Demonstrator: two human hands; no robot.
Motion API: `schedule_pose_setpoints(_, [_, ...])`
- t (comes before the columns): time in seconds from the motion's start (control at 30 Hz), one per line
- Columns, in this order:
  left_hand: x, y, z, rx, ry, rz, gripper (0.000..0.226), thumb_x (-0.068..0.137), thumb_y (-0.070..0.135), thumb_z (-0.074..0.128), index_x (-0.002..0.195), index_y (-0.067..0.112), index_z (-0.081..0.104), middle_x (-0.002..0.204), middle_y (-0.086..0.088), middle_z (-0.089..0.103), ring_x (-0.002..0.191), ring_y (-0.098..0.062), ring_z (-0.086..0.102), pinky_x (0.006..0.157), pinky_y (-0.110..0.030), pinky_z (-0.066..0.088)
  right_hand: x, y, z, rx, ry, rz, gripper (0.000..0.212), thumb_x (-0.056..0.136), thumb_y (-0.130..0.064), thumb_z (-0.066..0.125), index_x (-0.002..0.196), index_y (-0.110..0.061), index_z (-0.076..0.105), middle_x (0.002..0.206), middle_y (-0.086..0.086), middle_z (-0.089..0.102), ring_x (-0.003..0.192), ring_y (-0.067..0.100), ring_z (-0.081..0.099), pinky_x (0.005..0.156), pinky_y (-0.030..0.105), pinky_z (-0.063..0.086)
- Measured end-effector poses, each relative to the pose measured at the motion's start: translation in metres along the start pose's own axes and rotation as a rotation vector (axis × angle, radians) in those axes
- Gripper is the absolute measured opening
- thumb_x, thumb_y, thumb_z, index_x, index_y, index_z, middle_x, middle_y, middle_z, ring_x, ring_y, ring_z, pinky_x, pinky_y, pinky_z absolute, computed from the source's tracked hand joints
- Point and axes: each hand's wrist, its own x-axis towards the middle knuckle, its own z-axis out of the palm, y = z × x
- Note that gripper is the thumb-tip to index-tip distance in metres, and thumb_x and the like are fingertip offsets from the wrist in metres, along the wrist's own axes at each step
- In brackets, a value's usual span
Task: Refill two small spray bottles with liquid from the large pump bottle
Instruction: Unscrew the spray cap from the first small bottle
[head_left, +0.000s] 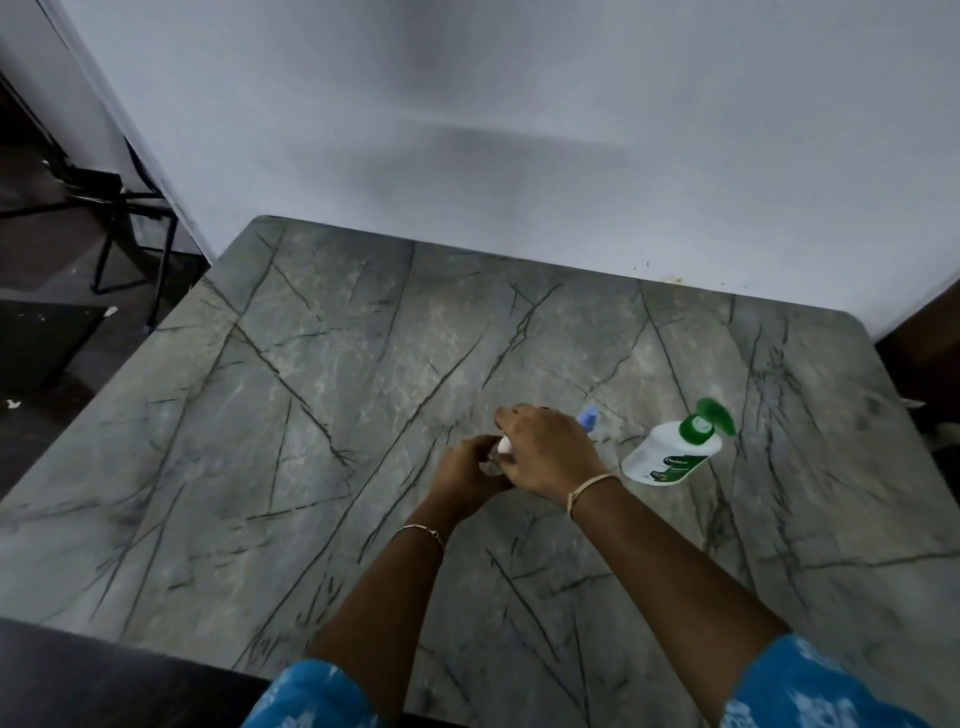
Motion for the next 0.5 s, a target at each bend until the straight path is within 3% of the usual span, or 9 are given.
schedule_pose_setpoints(0.1, [0.002, 0.001, 0.001, 0.004, 0.010, -0.006, 0.047, 0.070, 0.023, 0.080, 0.114, 0.015, 0.065, 0.109, -0.001, 0.069, 0.101, -0.015, 0.061, 0.080, -0.021, 0.043, 0.001, 0.001, 0.002, -0.068, -0.032, 0.049, 0.024, 0.091, -0.030, 0.057, 0.104, -0.011, 0.058, 0.101, 0.010, 0.065, 0.094, 0.029, 0.062, 0.077, 0.037, 0.047])
schedule_pose_setpoints(0.17, [0.002, 0.000, 0.003, 0.001, 0.012, -0.023, 0.046, 0.071, 0.025, 0.080, 0.113, 0.015, 0.065, 0.107, -0.001, 0.069, 0.097, -0.015, 0.061, 0.075, -0.021, 0.041, 0.001, 0.004, 0.004, -0.043, -0.058, -0.004, 0.020, 0.091, -0.022, 0.056, 0.108, -0.012, 0.056, 0.103, 0.010, 0.063, 0.095, 0.029, 0.061, 0.078, 0.038, 0.049])
schedule_pose_setpoints(0.3, [0.005, -0.004, 0.006, -0.007, 0.011, -0.054, 0.050, 0.070, 0.029, 0.080, 0.115, 0.013, 0.063, 0.108, -0.004, 0.069, 0.097, -0.018, 0.062, 0.073, -0.020, 0.041, -0.001, 0.014, 0.010, 0.028, -0.060, -0.091, 0.032, 0.086, -0.010, 0.059, 0.117, -0.016, 0.052, 0.106, 0.008, 0.053, 0.091, 0.028, 0.059, 0.075, 0.040, 0.052])
schedule_pose_setpoints(0.5, [0.005, -0.003, 0.005, -0.011, 0.007, -0.065, 0.055, 0.070, 0.028, 0.081, 0.120, 0.016, 0.061, 0.113, -0.001, 0.067, 0.102, -0.016, 0.061, 0.077, -0.017, 0.040, -0.006, 0.030, 0.004, 0.181, 0.039, -0.071, 0.023, 0.086, -0.008, 0.061, 0.108, -0.015, 0.059, 0.102, 0.005, 0.058, 0.092, 0.024, 0.060, 0.076, 0.033, 0.048])
